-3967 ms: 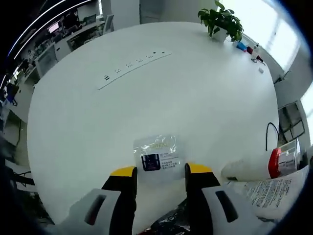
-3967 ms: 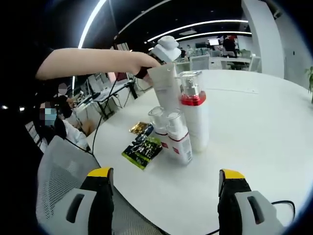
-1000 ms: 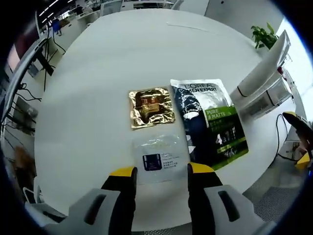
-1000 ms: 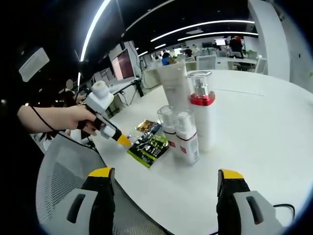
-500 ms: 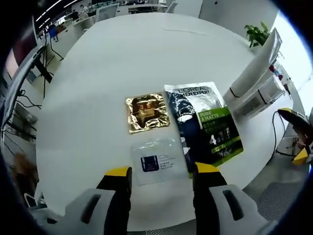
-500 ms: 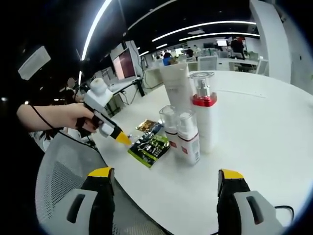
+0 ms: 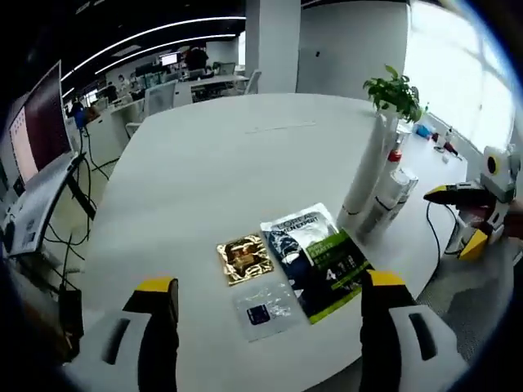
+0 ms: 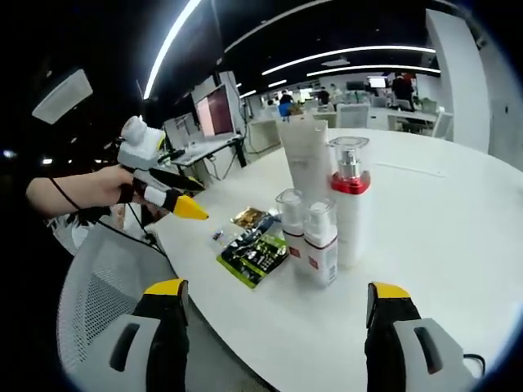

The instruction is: Arrange the skincare products in the storage area until every visible bottle or jar stands upright without overlapping.

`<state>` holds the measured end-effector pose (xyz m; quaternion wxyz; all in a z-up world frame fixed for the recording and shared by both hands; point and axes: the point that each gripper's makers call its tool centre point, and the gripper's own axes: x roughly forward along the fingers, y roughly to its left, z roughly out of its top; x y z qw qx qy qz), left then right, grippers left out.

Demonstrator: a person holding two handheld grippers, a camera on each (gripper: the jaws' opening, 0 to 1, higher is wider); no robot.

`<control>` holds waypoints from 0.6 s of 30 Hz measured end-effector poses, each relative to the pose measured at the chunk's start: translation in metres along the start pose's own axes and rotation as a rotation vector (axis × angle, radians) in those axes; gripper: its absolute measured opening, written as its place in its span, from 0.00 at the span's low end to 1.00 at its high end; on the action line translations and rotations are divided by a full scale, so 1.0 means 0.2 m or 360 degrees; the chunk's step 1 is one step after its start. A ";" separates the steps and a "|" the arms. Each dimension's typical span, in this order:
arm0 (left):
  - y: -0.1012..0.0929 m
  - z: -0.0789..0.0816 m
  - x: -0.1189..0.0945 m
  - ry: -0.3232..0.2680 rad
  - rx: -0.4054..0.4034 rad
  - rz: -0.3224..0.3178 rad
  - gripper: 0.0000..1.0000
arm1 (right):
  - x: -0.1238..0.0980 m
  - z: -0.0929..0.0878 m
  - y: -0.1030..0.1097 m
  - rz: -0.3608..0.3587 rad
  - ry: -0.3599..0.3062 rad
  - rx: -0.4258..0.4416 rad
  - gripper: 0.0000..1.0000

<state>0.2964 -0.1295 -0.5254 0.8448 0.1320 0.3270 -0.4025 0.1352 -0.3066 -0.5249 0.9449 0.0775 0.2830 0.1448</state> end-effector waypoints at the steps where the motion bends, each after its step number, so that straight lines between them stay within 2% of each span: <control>1: -0.01 0.00 -0.03 -0.0032 0.0000 -0.0025 0.94 | 0.00 0.01 -0.01 -0.0012 -0.0009 0.0001 0.94; 4: -0.04 0.01 -0.08 -0.0146 0.0032 -0.0121 0.96 | -0.01 0.02 -0.02 -0.0039 -0.0025 -0.0017 0.96; 6: -0.06 0.02 -0.11 -0.0263 0.0094 -0.0166 0.99 | -0.02 0.04 -0.01 -0.0052 -0.0045 -0.0060 1.00; 9: -0.10 0.01 -0.17 -0.0321 0.0075 -0.0215 0.99 | -0.03 0.08 0.02 -0.0027 -0.0084 -0.0091 0.99; 11: -0.11 0.02 -0.19 -0.0395 0.0077 -0.0223 0.99 | -0.04 0.09 0.03 -0.0033 -0.0086 -0.0107 0.99; 13: -0.11 0.01 -0.19 -0.0381 0.0083 -0.0224 0.99 | -0.07 0.11 0.01 -0.0077 -0.0097 -0.0130 0.99; 16: -0.13 0.01 -0.21 -0.0382 0.0142 -0.0236 0.99 | -0.12 0.16 0.00 -0.0128 -0.0187 -0.0069 0.99; 18: -0.15 0.01 -0.22 -0.0357 0.0125 -0.0240 0.99 | -0.14 0.16 -0.01 -0.0144 -0.0217 -0.0054 0.99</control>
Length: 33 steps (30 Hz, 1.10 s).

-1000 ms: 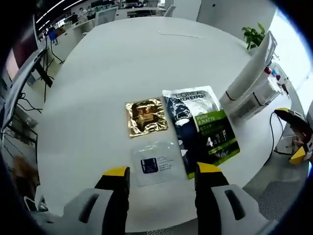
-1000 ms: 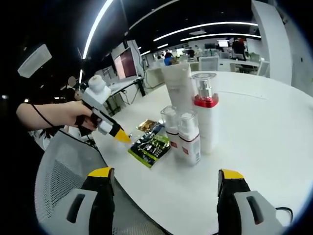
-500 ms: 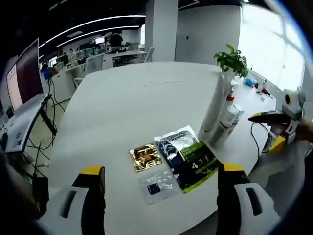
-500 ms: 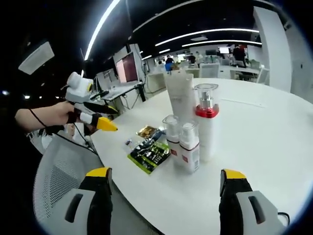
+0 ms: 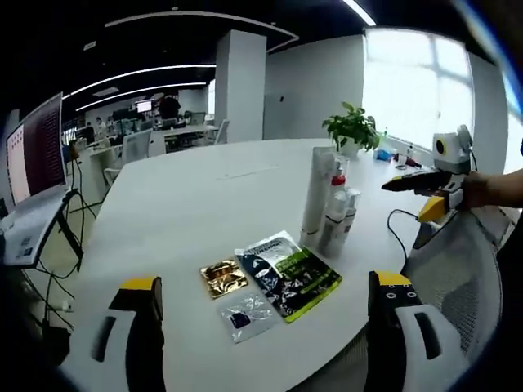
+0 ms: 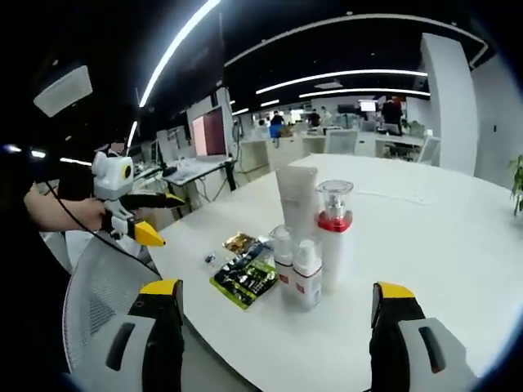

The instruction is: Arrange the skincare products in the storage area until every visible bottle or jar stands upright without overlapping.

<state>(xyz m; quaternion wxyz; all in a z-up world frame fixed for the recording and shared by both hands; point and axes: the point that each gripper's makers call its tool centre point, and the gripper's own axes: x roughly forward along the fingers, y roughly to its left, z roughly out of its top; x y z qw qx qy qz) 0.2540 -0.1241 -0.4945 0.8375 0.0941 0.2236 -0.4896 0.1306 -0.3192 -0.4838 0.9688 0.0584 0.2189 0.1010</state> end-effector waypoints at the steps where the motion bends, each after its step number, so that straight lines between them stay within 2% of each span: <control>1: -0.01 0.01 0.00 -0.0004 -0.0002 -0.0007 0.99 | 0.00 0.00 -0.01 -0.0019 -0.0005 -0.0014 0.99; 4: 0.00 0.02 0.02 -0.0059 0.0036 0.0005 0.99 | 0.02 -0.01 -0.03 -0.0058 -0.0017 -0.0039 0.99; 7: 0.05 0.00 0.04 -0.0010 0.0059 0.0061 0.98 | 0.02 -0.04 -0.06 -0.0107 0.0014 -0.0082 0.99; 11: 0.05 0.03 0.00 -0.0101 0.0032 0.0071 0.97 | 0.02 -0.03 -0.05 -0.0132 0.0004 -0.0109 0.99; 18: 0.04 0.03 0.01 -0.0110 0.0077 0.0084 0.95 | 0.02 -0.02 -0.04 -0.0153 0.0020 -0.0156 0.99; 33: 0.06 0.00 0.02 -0.0056 0.0041 0.0093 0.90 | 0.03 -0.04 -0.05 -0.0164 0.0050 -0.0130 0.99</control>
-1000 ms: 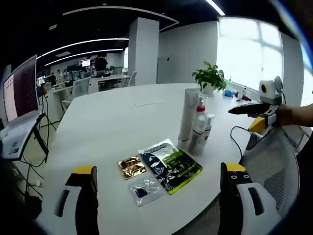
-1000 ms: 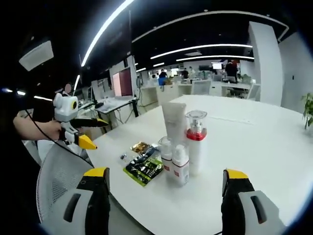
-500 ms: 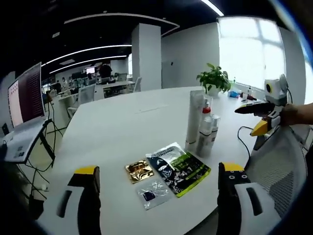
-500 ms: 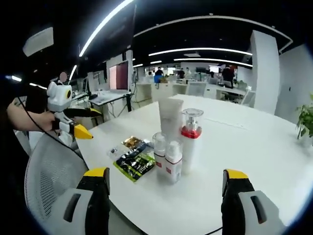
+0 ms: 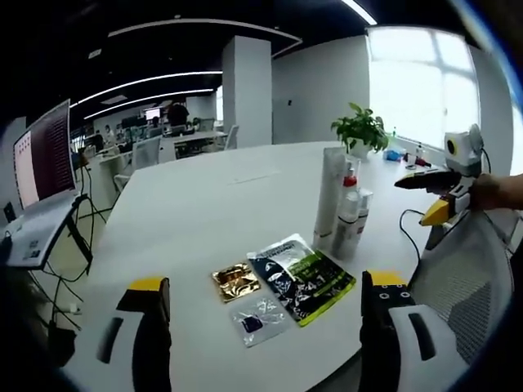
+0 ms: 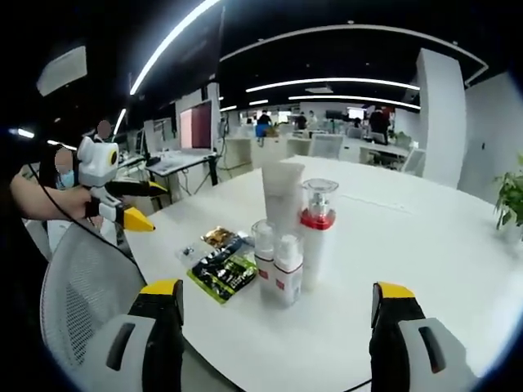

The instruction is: Arrange the skincare products in the storage area until every visible bottle or jar stands upright without overlapping.

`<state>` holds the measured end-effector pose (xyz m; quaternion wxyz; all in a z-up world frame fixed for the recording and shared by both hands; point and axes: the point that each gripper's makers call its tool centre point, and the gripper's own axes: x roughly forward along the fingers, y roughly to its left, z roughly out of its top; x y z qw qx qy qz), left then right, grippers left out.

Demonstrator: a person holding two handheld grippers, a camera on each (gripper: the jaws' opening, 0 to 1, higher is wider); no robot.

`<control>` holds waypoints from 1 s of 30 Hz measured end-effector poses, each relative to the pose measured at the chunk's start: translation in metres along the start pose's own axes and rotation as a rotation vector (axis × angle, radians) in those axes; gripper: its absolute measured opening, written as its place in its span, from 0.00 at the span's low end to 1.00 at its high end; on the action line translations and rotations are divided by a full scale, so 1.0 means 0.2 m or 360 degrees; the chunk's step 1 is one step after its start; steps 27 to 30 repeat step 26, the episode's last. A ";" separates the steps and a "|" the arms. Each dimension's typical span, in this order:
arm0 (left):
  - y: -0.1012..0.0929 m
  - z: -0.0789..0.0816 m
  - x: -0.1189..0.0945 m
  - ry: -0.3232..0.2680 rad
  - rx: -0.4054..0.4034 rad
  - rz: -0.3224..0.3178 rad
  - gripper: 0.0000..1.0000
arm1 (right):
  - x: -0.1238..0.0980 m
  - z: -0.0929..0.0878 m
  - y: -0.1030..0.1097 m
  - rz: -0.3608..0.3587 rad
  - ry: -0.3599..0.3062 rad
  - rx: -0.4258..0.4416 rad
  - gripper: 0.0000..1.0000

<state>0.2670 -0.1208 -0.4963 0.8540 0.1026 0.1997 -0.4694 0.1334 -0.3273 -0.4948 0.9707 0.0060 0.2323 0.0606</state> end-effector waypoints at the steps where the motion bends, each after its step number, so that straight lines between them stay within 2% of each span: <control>1: 0.00 0.00 0.00 -0.0009 0.0000 0.0001 0.90 | 0.00 0.00 0.00 0.0001 -0.0006 0.0001 0.99; 9: 0.04 -0.02 0.01 0.0010 0.0012 0.0017 0.89 | 0.01 0.00 -0.01 -0.0002 0.0001 0.0010 0.99; 13: 0.03 -0.04 0.01 0.0034 0.0027 0.0013 0.89 | 0.01 -0.01 -0.01 0.0005 -0.0002 0.0031 0.99; 19: 0.03 -0.05 0.00 0.0047 0.0021 0.0020 0.89 | 0.03 -0.03 0.02 0.0023 0.0012 -0.0008 0.99; 21: 0.02 -0.07 0.00 0.0036 0.0055 0.0013 0.90 | 0.04 -0.06 0.02 0.0033 0.0057 0.0014 0.98; 24: 0.03 -0.10 0.01 0.0064 0.0092 0.0019 0.89 | 0.05 -0.05 0.04 0.0045 0.0037 0.0033 0.98; 26: 0.05 -0.12 0.01 0.0080 0.0052 0.0023 0.89 | 0.05 -0.07 0.05 0.0025 0.0061 -0.0019 0.98; 30: 0.05 -0.12 0.01 0.0080 0.0052 0.0023 0.89 | 0.05 -0.07 0.05 0.0025 0.0061 -0.0019 0.98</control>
